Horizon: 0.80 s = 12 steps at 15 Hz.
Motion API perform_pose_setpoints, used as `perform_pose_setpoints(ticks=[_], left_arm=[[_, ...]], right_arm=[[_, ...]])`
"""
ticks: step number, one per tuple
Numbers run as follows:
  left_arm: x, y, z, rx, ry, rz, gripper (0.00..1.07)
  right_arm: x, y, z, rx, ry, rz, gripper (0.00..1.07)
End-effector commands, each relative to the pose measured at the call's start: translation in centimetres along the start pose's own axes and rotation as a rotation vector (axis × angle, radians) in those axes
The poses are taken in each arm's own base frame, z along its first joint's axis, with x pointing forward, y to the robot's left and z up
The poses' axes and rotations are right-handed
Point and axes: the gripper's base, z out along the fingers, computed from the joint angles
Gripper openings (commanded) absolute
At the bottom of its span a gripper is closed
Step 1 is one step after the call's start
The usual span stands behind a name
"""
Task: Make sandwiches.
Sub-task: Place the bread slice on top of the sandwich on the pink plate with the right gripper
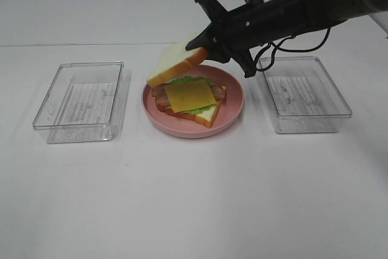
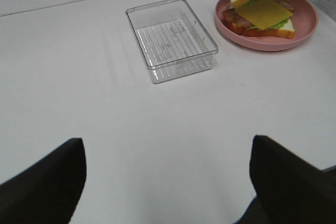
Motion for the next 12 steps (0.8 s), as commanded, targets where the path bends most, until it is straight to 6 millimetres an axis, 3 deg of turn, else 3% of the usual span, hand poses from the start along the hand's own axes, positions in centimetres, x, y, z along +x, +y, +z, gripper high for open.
perform_pose_setpoints(ticks=[1,12], left_arm=[[0.02,0.02,-0.09,-0.002,-0.018,-0.006,0.81],[0.02,0.02,-0.09,-0.002,-0.018,-0.006,0.81]], right_arm=[[0.31,-0.84,0.83,0.002,0.028,0.018,0.0],[0.43,-1.46,0.89,0.061,0.042,-0.018,0.0]])
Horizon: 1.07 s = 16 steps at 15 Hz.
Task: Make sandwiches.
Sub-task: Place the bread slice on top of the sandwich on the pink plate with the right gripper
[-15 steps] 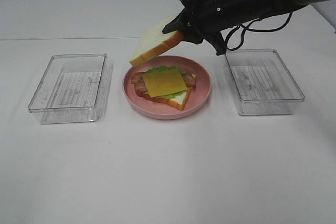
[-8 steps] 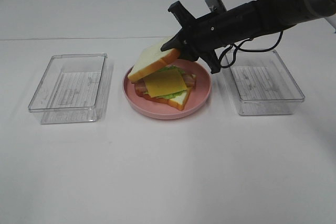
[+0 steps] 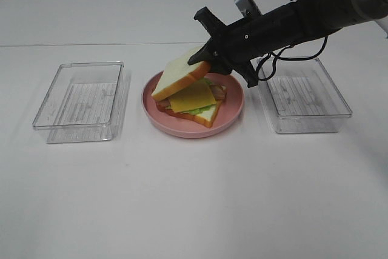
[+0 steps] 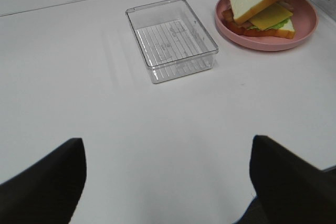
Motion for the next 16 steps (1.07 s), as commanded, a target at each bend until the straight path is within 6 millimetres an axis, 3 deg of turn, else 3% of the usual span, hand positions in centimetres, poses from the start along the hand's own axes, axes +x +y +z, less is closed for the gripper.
perform_pose_setpoints(ticks=[1,3,6,8,10,16], left_arm=[[0.0,0.0,-0.1,-0.002,-0.018,-0.006,0.81],[0.0,0.0,-0.1,-0.002,-0.018,-0.006,0.81],[0.0,0.0,-0.1,-0.002,-0.018,-0.006,0.81],[0.0,0.0,-0.1,-0.002,-0.018,-0.006,0.81],[0.0,0.0,-0.1,-0.002,-0.018,-0.006,0.81],[0.0,0.0,-0.1,-0.002,-0.018,-0.006,0.81]], right_arm=[[0.1,0.0,-0.1,0.011,0.007,0.003,0.05],[0.1,-0.1,-0.1,0.017,0.008,0.003,0.17],[0.1,-0.2,-0.1,0.029,0.013,-0.017,0.56],[0.2,-0.3,-0.1,0.04,0.02,-0.039,0.72],[0.3,-0.3,-0.2,0.048,0.035,-0.061,0.76],[1.1,-0.7,-0.7,0.119,0.125,-0.09,0.77]])
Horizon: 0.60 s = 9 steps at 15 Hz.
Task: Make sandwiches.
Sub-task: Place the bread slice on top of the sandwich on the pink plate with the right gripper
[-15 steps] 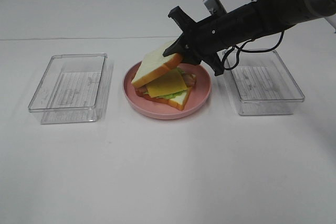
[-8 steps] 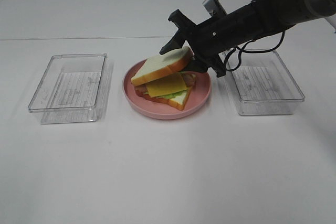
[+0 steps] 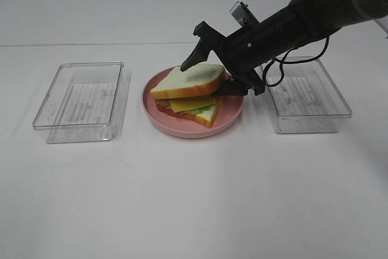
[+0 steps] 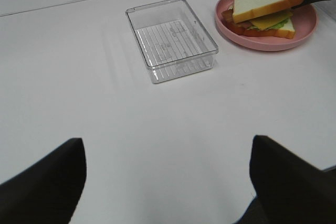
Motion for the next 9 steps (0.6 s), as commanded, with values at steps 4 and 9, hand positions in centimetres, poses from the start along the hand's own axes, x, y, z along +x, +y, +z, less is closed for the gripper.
perform_pose_setpoints(ticks=[4,9], left_arm=[[0.0,0.0,-0.1,-0.002,-0.018,-0.006,0.81],[0.0,0.0,-0.1,-0.002,-0.018,-0.006,0.81]], right_arm=[[0.2,0.1,-1.7,0.115,0.019,-0.091,0.77],[0.0,1.1,-5.2,0.241,-0.018,-0.249,0.77]])
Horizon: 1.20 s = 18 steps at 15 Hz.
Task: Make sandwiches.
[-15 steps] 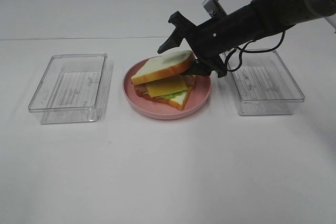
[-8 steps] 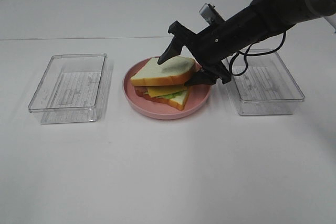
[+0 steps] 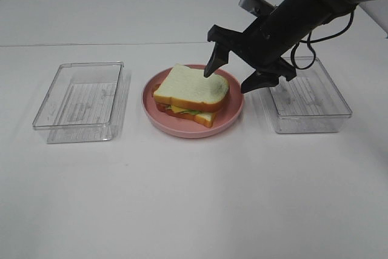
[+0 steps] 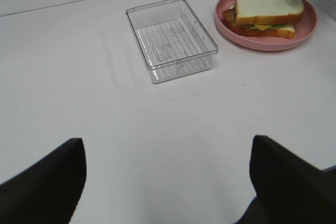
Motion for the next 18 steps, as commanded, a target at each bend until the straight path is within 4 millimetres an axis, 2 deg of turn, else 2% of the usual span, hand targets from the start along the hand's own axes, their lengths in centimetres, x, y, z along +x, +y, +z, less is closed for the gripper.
perform_pose_setpoints(ticks=[1,3,4,5,6,7,10,12,13,16,18], left_arm=[[0.0,0.0,-0.1,-0.002,-0.018,-0.006,0.81],[0.0,0.0,-0.1,-0.002,-0.018,-0.006,0.81],[0.0,0.0,-0.1,-0.002,-0.018,-0.006,0.81],[0.0,0.0,-0.1,-0.002,-0.018,-0.006,0.81],[0.0,0.0,-0.1,-0.002,-0.018,-0.006,0.81],[0.0,0.0,-0.1,-0.002,-0.018,-0.006,0.81],[0.0,0.0,-0.1,-0.002,-0.018,-0.006,0.81],[0.0,0.0,-0.1,-0.002,-0.018,-0.004,0.81],[0.0,0.0,-0.1,-0.002,-0.018,-0.004,0.81],[0.0,0.0,-0.1,-0.002,-0.018,-0.003,0.81],[0.0,0.0,-0.1,-0.002,-0.018,-0.003,0.81]], right_arm=[[0.2,0.1,-2.6,0.095,0.023,-0.146,0.77],[0.7,0.1,-4.2,0.149,0.068,-0.218,0.77],[1.6,0.2,-7.0,0.217,0.152,-0.288,0.77],[1.6,0.2,-7.0,0.217,0.152,-0.288,0.77],[2.1,0.3,-8.3,0.244,0.184,-0.31,0.77],[2.9,0.8,-11.7,0.282,0.191,-0.335,0.77],[5.3,1.6,-17.1,0.274,0.103,-0.35,0.77],[8.8,1.2,-20.5,0.264,0.067,-0.361,0.77],[9.6,1.1,-21.1,0.262,0.061,-0.363,0.77],[16.5,-0.8,-24.8,0.247,0.007,-0.378,0.77],[20.8,-2.5,-26.1,0.233,-0.056,-0.394,0.77]])
